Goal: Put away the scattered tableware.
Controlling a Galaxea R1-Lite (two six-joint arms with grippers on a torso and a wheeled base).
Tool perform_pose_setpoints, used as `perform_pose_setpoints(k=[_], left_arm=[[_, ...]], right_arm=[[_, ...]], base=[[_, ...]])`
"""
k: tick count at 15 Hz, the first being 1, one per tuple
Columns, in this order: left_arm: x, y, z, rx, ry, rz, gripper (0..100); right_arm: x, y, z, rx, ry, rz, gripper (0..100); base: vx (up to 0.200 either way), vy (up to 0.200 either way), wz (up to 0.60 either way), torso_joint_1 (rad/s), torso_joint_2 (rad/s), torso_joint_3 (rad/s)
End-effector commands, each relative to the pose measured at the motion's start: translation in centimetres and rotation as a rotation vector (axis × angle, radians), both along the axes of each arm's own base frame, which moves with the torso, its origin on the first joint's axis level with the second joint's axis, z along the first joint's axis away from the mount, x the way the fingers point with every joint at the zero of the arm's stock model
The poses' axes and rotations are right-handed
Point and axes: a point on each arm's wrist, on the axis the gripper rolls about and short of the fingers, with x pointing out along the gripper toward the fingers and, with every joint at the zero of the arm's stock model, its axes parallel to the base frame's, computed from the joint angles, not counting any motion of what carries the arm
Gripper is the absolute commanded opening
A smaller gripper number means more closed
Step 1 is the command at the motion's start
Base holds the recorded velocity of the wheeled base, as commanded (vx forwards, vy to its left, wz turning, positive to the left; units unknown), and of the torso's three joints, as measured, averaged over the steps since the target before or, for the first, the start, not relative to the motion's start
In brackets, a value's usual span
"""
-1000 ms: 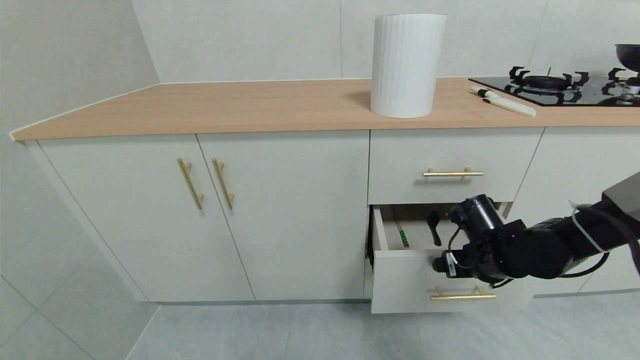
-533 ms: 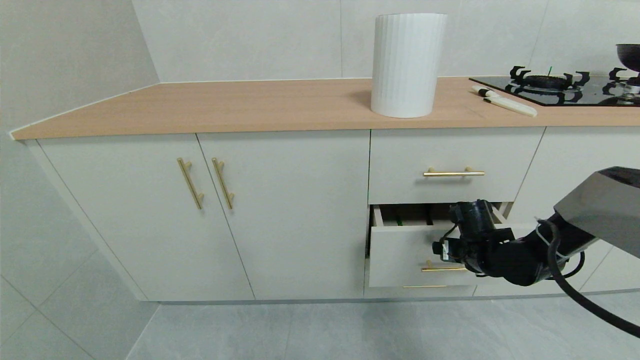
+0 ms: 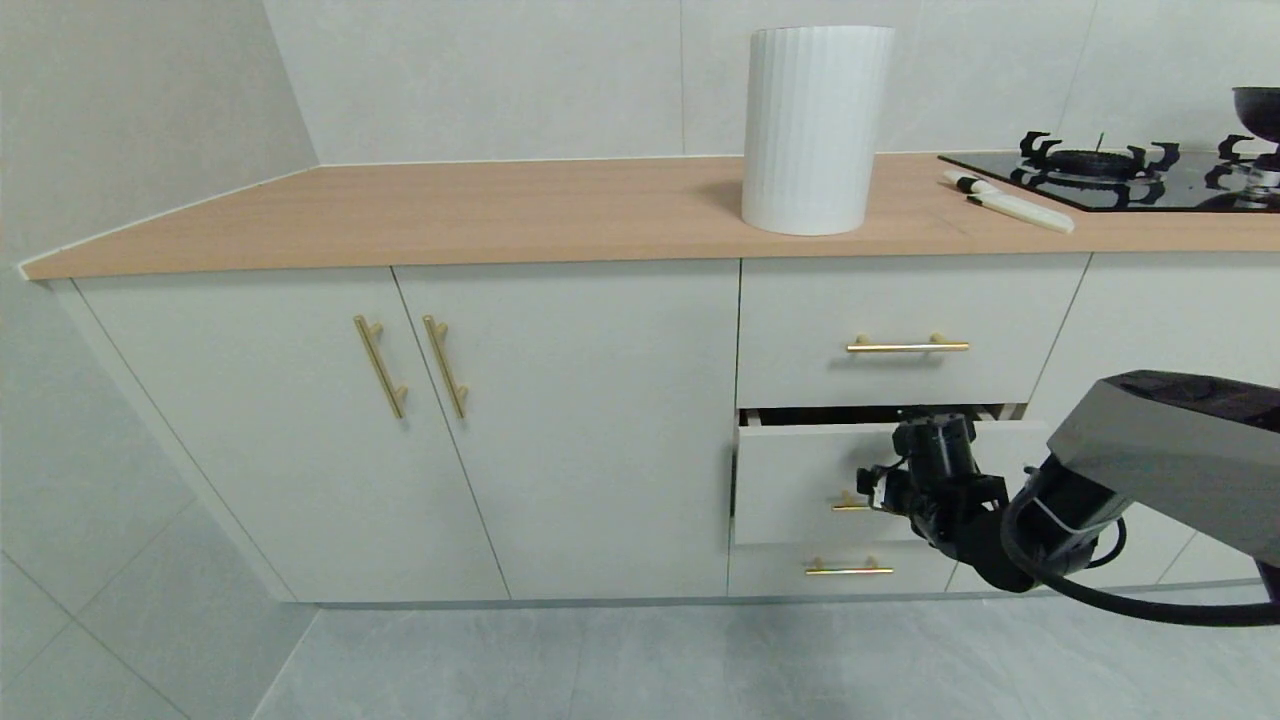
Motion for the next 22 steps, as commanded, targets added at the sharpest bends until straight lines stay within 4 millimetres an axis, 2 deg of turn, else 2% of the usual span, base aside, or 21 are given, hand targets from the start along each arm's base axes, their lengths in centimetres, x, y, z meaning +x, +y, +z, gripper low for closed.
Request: perform_pose_setpoints(k=[1, 9, 14, 22], left_arm=[[0.0, 0.0, 0.0, 0.000, 0.002, 0.001, 100], [0.0, 0.0, 0.0, 0.000, -0.001, 0.000, 100], [0.0, 0.0, 0.0, 0.000, -0.001, 0.001, 100], [0.0, 0.0, 0.0, 0.000, 0.002, 0.000, 100]], right_arm=[[0.7, -0.3, -1.1, -0.002, -0.006, -0.017, 100], [3.2, -0.9, -1.4, 0.038, -0.093, -0.112, 100], [4.8, -1.7, -0.5, 0.084, -0.161, -0.157, 100], [5.1, -1.8, -0.1, 0.090, -0.182, -0.180, 100]], base=[[0.000, 0.000, 0.00, 0.000, 0.00, 0.000], [0.000, 0.000, 0.00, 0.000, 0.00, 0.000], [0.000, 0.000, 0.00, 0.000, 0.00, 0.000], [0.000, 0.000, 0.00, 0.000, 0.00, 0.000]])
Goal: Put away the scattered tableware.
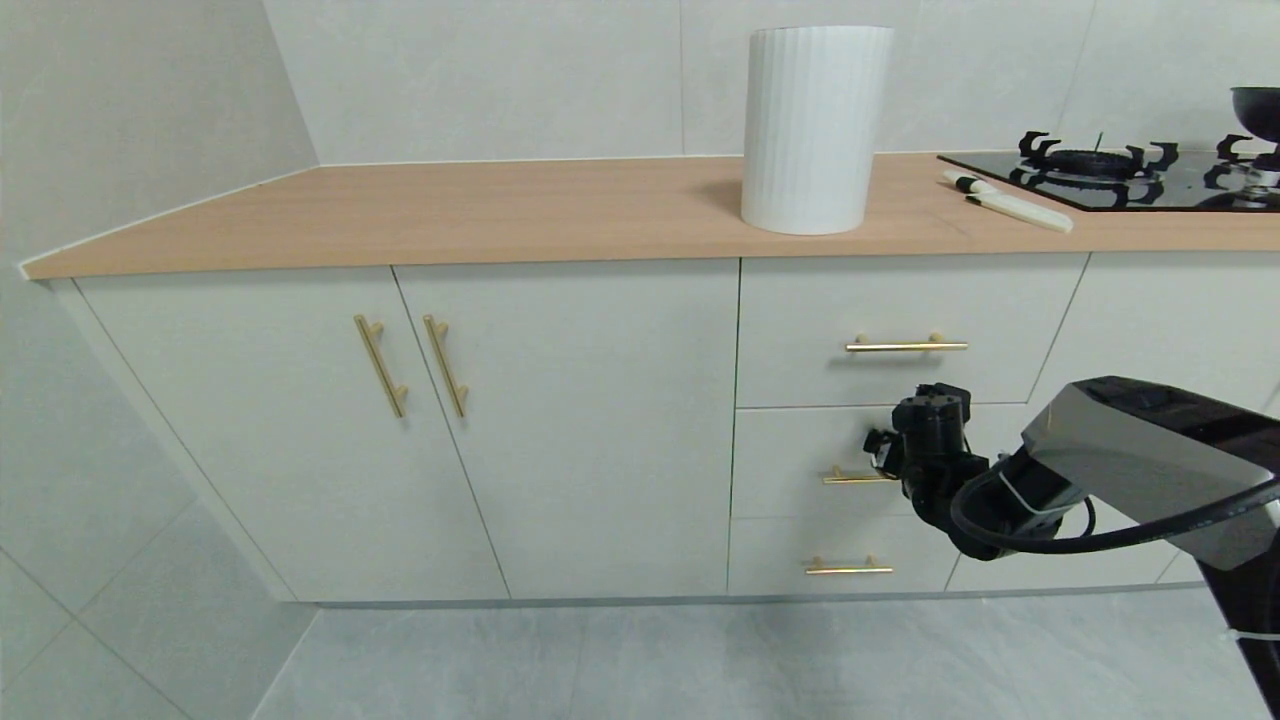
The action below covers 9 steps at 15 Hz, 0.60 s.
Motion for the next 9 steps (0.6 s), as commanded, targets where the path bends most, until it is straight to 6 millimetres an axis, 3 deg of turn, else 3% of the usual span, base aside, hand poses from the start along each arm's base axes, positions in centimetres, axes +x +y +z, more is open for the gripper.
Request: perform_pose_setpoints(k=[1, 4, 7, 8, 9], left_arm=[[0.0, 0.0, 0.0, 0.000, 0.000, 0.001, 100], [0.0, 0.0, 0.0, 0.000, 0.000, 0.000, 100], [0.0, 0.0, 0.0, 0.000, 0.000, 0.001, 100], [0.0, 0.0, 0.0, 0.000, 0.000, 0.000, 100], [0.0, 0.0, 0.0, 0.000, 0.000, 0.000, 100]], right_arm=[[-0.2, 0.0, 0.3, 0.001, -0.004, -0.002, 100], [-2.3, -0.5, 1.5, -0.011, 0.047, 0.016, 100], [-6.9, -1.4, 8.2, 0.002, 0.052, 0.060, 100], [-8.1, -1.6, 9.4, 0.001, 0.053, 0.061, 100], [-11.3, -2.3, 11.7, 0.000, 0.061, 0.066, 100]], base=[[0.000, 0.000, 0.00, 0.000, 0.00, 0.000], [0.000, 0.000, 0.00, 0.000, 0.00, 0.000], [0.000, 0.000, 0.00, 0.000, 0.00, 0.000], [0.000, 0.000, 0.00, 0.000, 0.00, 0.000], [0.000, 0.000, 0.00, 0.000, 0.00, 0.000]])
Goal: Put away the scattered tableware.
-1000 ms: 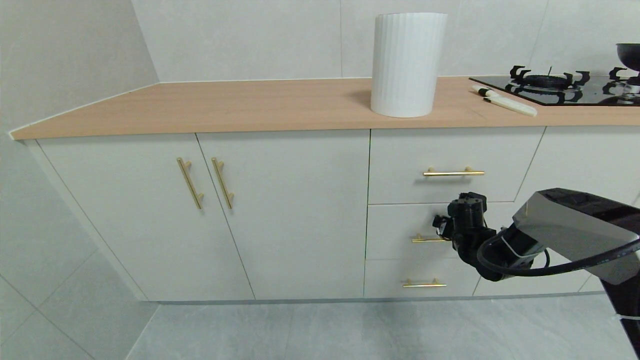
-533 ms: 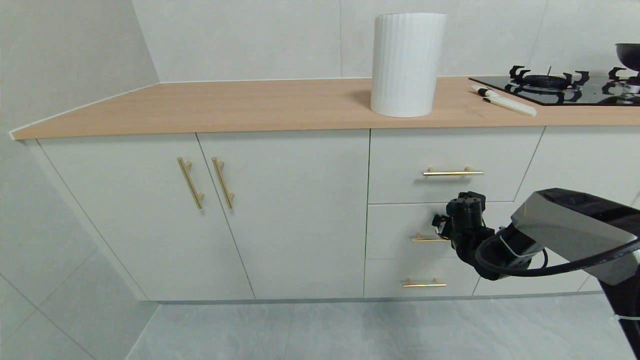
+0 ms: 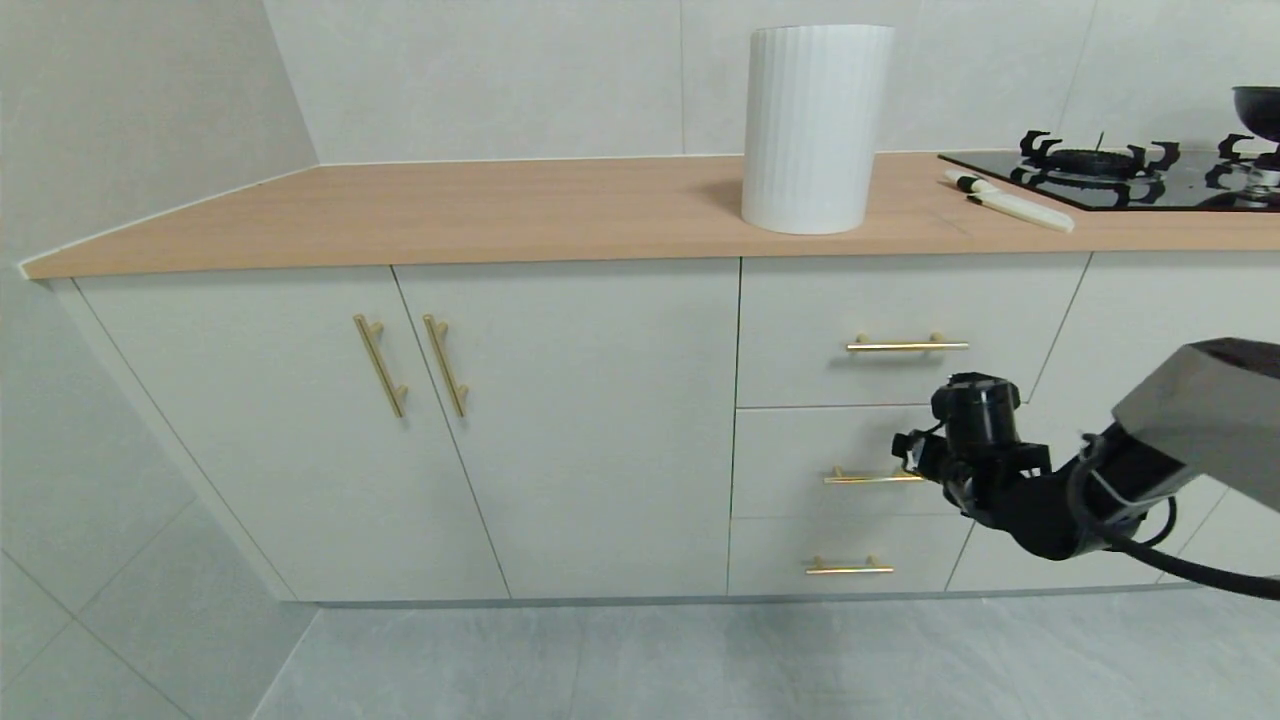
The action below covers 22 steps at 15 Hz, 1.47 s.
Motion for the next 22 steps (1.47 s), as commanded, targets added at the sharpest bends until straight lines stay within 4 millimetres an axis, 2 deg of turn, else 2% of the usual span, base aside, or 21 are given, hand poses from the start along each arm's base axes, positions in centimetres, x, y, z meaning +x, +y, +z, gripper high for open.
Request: perform_pose_setpoints(k=[1, 2, 6, 7, 8, 9, 10, 11, 12, 13, 14, 16, 19, 21, 22], left_arm=[[0.0, 0.0, 0.0, 0.000, 0.000, 0.001, 100], [0.0, 0.0, 0.0, 0.000, 0.000, 0.001, 100], [0.0, 0.0, 0.0, 0.000, 0.000, 0.001, 100], [0.0, 0.0, 0.0, 0.000, -0.002, 0.001, 100], [0.0, 0.0, 0.0, 0.000, 0.000, 0.001, 100], [0.0, 0.0, 0.0, 0.000, 0.000, -0.001, 100], [0.0, 0.0, 0.0, 0.000, 0.000, -0.001, 100], [0.0, 0.0, 0.0, 0.000, 0.000, 0.001, 100], [0.0, 0.0, 0.0, 0.000, 0.001, -0.001, 100], [0.0, 0.0, 0.0, 0.000, 0.000, -0.001, 100], [0.0, 0.0, 0.0, 0.000, 0.000, -0.001, 100], [0.0, 0.0, 0.0, 0.000, 0.000, -0.001, 100], [0.0, 0.0, 0.0, 0.000, -0.002, 0.001, 100], [0.0, 0.0, 0.0, 0.000, 0.000, -0.001, 100], [0.0, 0.0, 0.0, 0.000, -0.002, -0.001, 100]], right_arm=[[-6.9, -1.4, 7.5, 0.019, -0.050, 0.024, 100], [-9.9, -1.6, 9.1, 0.015, -0.073, 0.049, 100], [-19.4, -3.9, 14.3, -0.005, -0.264, 0.083, 100], [-22.1, -4.7, 15.5, -0.044, -0.308, 0.091, 100], [-23.8, -5.2, 16.1, -0.070, -0.333, 0.093, 100], [-26.8, -6.2, 16.9, -0.102, -0.372, 0.096, 100], [-28.2, -6.6, 17.1, -0.107, -0.385, 0.095, 100], [-31.5, -7.6, 17.2, -0.111, -0.404, 0.095, 100], [-32.3, -7.8, 17.2, -0.116, -0.407, 0.094, 100], [-35.6, -8.9, 16.7, -0.157, -0.419, 0.073, 100], [-36.4, -9.2, 16.6, -0.173, -0.427, 0.056, 100], [-40.1, -9.9, 16.1, -0.267, -0.504, -0.053, 100], [-43.8, -10.2, 14.5, -0.331, -0.556, -0.103, 100], [-45.8, -10.2, 13.2, -0.354, -0.584, -0.120, 100], [-46.1, -10.0, 12.7, -0.371, -0.580, -0.148, 100]], base=[[0.000, 0.000, 0.00, 0.000, 0.00, 0.000], [0.000, 0.000, 0.00, 0.000, 0.00, 0.000], [0.000, 0.000, 0.00, 0.000, 0.00, 0.000], [0.000, 0.000, 0.00, 0.000, 0.00, 0.000], [0.000, 0.000, 0.00, 0.000, 0.00, 0.000], [0.000, 0.000, 0.00, 0.000, 0.00, 0.000], [0.000, 0.000, 0.00, 0.000, 0.00, 0.000], [0.000, 0.000, 0.00, 0.000, 0.00, 0.000], [0.000, 0.000, 0.00, 0.000, 0.00, 0.000], [0.000, 0.000, 0.00, 0.000, 0.00, 0.000], [0.000, 0.000, 0.00, 0.000, 0.00, 0.000], [0.000, 0.000, 0.00, 0.000, 0.00, 0.000], [0.000, 0.000, 0.00, 0.000, 0.00, 0.000], [0.000, 0.000, 0.00, 0.000, 0.00, 0.000], [0.000, 0.000, 0.00, 0.000, 0.00, 0.000]])
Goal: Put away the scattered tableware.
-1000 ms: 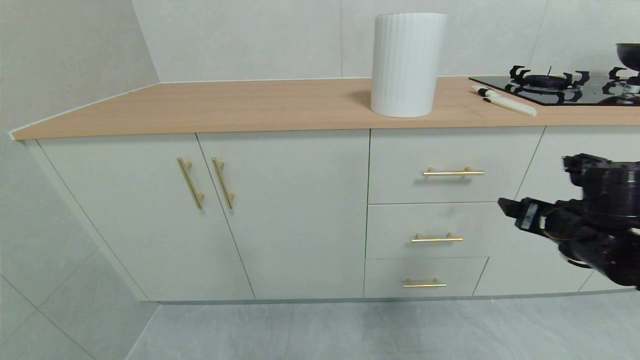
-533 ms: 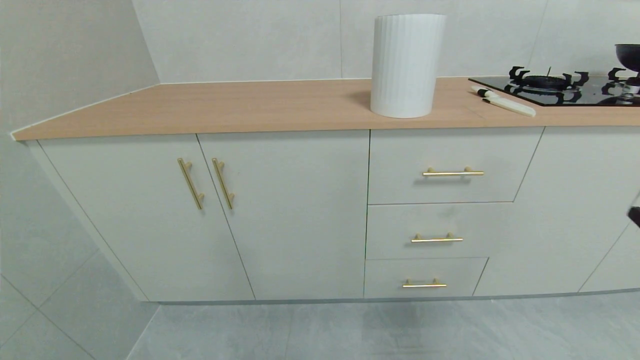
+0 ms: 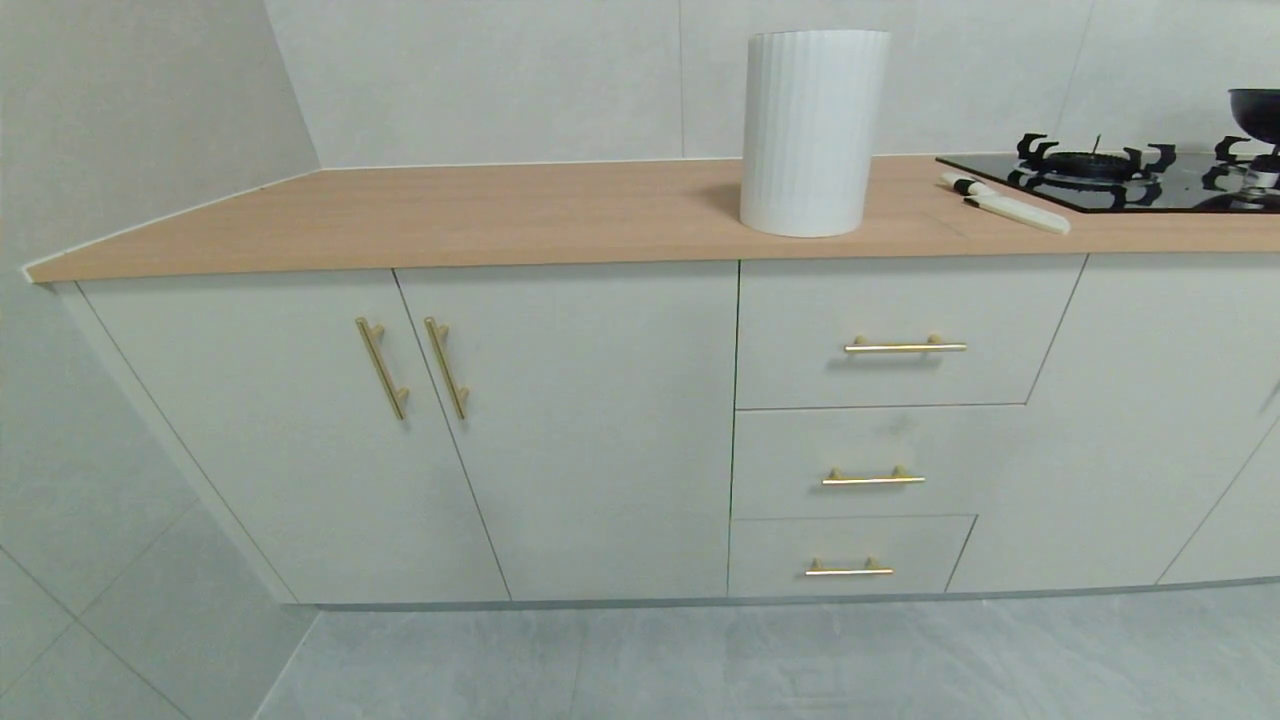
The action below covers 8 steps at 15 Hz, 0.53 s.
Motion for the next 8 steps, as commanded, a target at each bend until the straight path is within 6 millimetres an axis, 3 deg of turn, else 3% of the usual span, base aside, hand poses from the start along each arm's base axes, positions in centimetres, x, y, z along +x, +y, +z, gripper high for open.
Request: perform_pose_setpoints(k=[1, 2, 4, 8], left_arm=[[0.0, 0.0, 0.0, 0.000, 0.002, -0.001, 100], [0.0, 0.0, 0.0, 0.000, 0.000, -0.001, 100], [0.0, 0.0, 0.0, 0.000, 0.000, -0.001, 100], [0.0, 0.0, 0.0, 0.000, 0.000, 0.001, 100]], right_arm=[[-2.6, 0.2, -1.4, -0.015, -0.099, -0.053, 100], [-3.4, 0.5, -1.9, -0.048, -0.136, 0.005, 100], [-3.1, 0.6, -2.4, -0.065, -0.122, 0.030, 100], [0.2, 1.1, -7.0, -0.015, 0.007, 0.299, 100]], base=[[0.000, 0.000, 0.00, 0.000, 0.00, 0.000], [0.000, 0.000, 0.00, 0.000, 0.00, 0.000], [0.000, 0.000, 0.00, 0.000, 0.00, 0.000], [0.000, 0.000, 0.00, 0.000, 0.00, 0.000]])
